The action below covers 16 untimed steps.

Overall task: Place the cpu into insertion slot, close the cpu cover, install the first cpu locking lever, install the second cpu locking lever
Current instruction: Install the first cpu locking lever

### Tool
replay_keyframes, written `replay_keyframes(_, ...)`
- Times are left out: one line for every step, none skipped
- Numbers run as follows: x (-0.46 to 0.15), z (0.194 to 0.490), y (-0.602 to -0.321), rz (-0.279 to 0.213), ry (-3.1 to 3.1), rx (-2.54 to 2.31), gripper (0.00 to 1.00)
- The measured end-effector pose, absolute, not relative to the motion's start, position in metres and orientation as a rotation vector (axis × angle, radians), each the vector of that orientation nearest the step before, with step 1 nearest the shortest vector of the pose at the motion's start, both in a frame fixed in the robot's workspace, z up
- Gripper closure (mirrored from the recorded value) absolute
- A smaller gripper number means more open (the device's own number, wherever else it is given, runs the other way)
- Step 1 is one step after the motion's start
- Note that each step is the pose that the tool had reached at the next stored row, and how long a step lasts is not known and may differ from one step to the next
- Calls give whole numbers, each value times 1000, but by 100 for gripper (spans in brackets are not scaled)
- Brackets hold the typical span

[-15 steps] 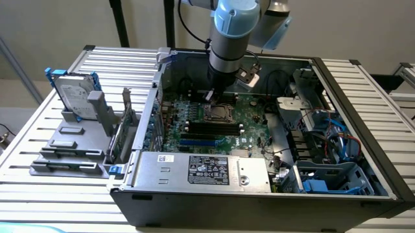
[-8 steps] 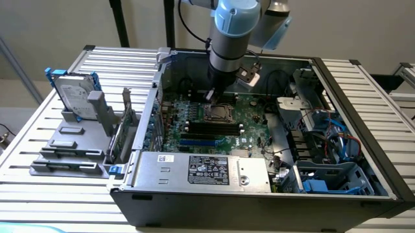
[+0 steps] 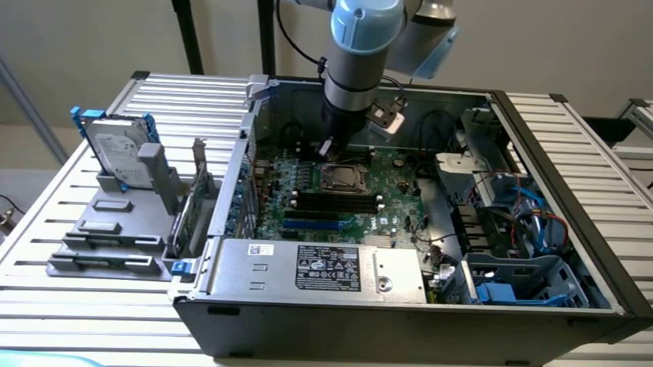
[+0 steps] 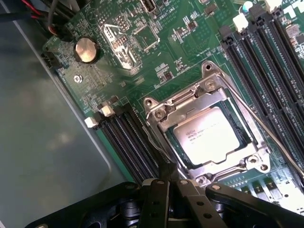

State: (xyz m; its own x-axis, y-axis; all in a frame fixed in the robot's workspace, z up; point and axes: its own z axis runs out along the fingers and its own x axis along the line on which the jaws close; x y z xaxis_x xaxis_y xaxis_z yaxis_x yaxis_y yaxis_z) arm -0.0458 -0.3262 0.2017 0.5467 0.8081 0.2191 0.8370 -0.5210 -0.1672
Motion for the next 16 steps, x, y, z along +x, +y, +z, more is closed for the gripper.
replay_keyframes(-47, 202, -326, -166, -1376, -2533, 89)
replay_keyframes(-47, 202, -326, -166, -1376, -2533, 89)
replay_keyframes(-47, 202, -326, -166, -1376, -2533, 89)
replay_keyframes(-47, 202, -326, -166, -1376, -2533, 89)
replay_keyframes(-47, 202, -326, -166, -1376, -2533, 89)
replay_keyframes(-47, 202, -326, -166, -1376, -2533, 89)
replay_keyframes(-47, 202, -326, -166, -1376, -2533, 89)
replay_keyframes(-47, 202, -326, -166, -1376, -2533, 89)
replay_keyframes(-47, 202, -325, -166, -1376, -2533, 89)
replay_keyframes(-47, 202, -325, -166, -1376, -2533, 89)
replay_keyframes(-47, 202, -325, -166, -1376, -2533, 89)
replay_keyframes(-47, 202, -325, -166, -1376, -2533, 89)
replay_keyframes(-47, 202, -325, -166, -1376, -2533, 89)
replay_keyframes(-47, 201, -325, -166, -1376, -2533, 89)
replay_keyframes(-47, 201, -324, -166, -1376, -2533, 89)
replay_keyframes(-47, 201, -324, -166, -1376, -2533, 89)
